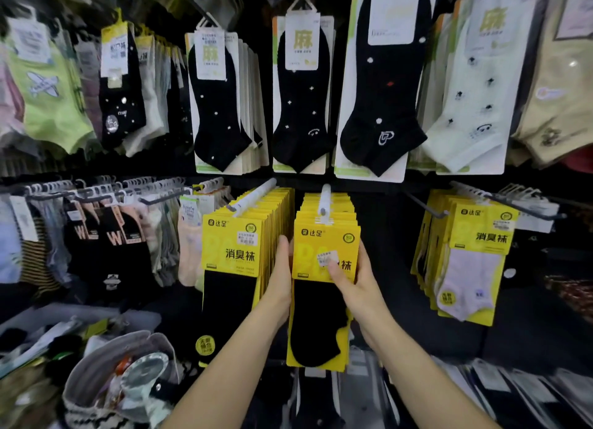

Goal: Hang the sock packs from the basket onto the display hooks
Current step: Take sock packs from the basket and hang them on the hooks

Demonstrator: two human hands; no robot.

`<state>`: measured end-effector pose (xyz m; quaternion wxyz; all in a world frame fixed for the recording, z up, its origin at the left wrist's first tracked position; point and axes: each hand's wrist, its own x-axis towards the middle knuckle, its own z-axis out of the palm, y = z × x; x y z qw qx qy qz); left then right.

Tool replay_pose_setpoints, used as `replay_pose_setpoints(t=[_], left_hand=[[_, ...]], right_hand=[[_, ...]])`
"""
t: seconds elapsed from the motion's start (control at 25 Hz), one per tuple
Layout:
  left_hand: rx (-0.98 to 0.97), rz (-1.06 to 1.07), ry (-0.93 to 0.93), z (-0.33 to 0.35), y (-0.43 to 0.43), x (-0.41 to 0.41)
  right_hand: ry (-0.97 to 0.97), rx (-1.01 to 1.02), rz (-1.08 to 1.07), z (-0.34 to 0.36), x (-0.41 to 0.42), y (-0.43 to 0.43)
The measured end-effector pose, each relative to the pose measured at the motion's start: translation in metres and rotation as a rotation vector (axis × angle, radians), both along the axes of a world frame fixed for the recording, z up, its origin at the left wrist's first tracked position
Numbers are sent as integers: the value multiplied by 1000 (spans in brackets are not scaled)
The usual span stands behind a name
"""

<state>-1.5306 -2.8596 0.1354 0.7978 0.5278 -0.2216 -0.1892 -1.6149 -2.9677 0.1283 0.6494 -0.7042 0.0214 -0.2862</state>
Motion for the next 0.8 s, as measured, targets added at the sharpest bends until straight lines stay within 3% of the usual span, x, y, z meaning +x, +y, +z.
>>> replay_pose_setpoints(t=[0.16, 0.32, 0.52, 0.68, 0.8], left_hand=[[77, -31, 51, -42, 6, -15], [65, 11, 140, -43, 2, -25], [172, 236, 124, -44, 4, -37], [254, 159, 64, -39, 18, -50], [356, 204, 104, -77, 38, -68]], right_hand=[[109, -27, -6, -31, -11, 3], [128, -17, 4, -40, -9, 5], [160, -28, -1, -46, -17, 10], [206, -34, 20, -47, -29, 5], [355, 10, 27, -83, -69, -5]])
